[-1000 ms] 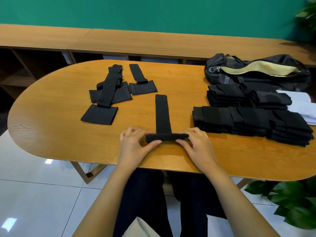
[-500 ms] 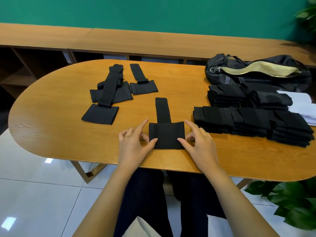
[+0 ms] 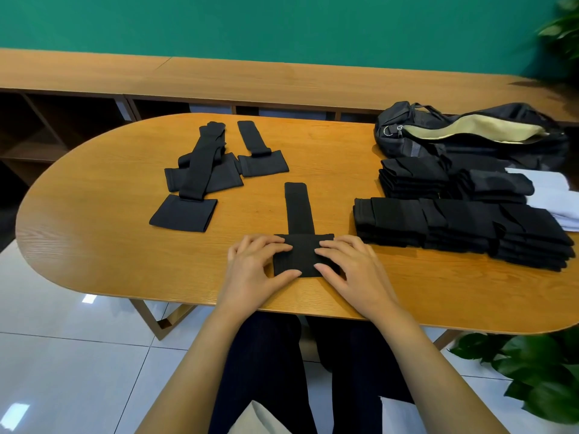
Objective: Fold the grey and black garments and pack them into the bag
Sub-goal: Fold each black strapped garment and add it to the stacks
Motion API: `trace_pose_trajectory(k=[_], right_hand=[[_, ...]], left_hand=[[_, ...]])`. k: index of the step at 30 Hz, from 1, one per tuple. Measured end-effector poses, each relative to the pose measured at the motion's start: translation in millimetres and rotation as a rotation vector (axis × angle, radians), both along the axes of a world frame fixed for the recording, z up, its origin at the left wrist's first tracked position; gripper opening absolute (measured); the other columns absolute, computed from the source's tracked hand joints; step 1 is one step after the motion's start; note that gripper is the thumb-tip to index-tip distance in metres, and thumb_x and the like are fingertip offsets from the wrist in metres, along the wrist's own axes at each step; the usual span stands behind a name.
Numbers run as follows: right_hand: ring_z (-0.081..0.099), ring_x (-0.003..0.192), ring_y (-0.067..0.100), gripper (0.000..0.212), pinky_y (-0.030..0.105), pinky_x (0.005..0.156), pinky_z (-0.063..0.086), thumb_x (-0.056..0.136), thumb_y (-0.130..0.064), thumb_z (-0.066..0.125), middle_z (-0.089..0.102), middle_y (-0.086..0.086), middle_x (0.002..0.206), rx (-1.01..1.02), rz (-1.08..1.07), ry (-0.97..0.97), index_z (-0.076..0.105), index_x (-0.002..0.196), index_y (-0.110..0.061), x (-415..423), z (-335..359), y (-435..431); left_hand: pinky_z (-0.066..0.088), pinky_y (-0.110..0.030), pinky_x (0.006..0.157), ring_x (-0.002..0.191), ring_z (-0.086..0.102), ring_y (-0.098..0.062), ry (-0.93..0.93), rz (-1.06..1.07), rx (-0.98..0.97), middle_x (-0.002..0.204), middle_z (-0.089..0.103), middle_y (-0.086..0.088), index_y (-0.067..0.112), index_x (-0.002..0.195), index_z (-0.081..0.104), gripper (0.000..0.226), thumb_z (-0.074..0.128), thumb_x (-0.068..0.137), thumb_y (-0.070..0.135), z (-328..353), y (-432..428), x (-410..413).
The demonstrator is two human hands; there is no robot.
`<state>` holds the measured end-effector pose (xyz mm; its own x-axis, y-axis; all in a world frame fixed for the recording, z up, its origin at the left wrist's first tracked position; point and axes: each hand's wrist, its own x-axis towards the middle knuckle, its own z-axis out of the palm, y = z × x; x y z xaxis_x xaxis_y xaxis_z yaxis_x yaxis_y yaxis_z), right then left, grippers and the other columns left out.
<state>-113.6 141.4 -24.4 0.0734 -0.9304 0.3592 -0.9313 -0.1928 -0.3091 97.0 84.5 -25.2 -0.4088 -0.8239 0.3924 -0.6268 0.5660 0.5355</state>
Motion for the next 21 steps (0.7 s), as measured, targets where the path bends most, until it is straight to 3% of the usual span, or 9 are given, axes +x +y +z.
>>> trace_pose_trajectory(k=[7, 16, 21], right_hand=[[0.042, 0.127, 0.007, 0.034, 0.025, 0.1, 0.03, 0.097, -0.038, 0.053, 0.062, -0.01, 0.128, 0.013, -0.031, -0.059, 0.064, 0.126, -0.024, 0.5, 0.6, 0.9], [0.035, 0.128, 0.003, 0.052, 0.023, 0.102, 0.024, 0.086, -0.061, 0.056, 0.056, -0.015, 0.134, 0.047, 0.035, -0.062, 0.063, 0.126, -0.029, -1.4, 2.8, 1.8], [0.039, 0.125, 0.005, 0.044, 0.025, 0.101, 0.026, 0.086, -0.052, 0.061, 0.061, -0.013, 0.128, 0.0, 0.035, -0.04, 0.065, 0.122, -0.028, -1.9, 2.5, 2.0]], left_hand=[[0.018, -0.028, 0.102, 0.12, 0.031, 0.006, -0.052, -0.004, 0.021, 0.128, 0.054, 0.023, 0.035, 0.121, 0.064, 0.054, 0.064, 0.075, 0.063, -1.8, -0.5, 0.1], [0.018, -0.028, 0.1, 0.119, 0.036, 0.001, -0.026, -0.001, 0.007, 0.126, 0.058, 0.021, 0.033, 0.117, 0.067, 0.057, 0.041, 0.083, 0.071, -1.5, 0.1, -0.4], [0.018, -0.027, 0.098, 0.116, 0.038, 0.001, -0.002, 0.007, 0.011, 0.123, 0.061, 0.02, 0.032, 0.114, 0.069, 0.056, 0.038, 0.085, 0.069, -1.7, -0.2, -0.6]])
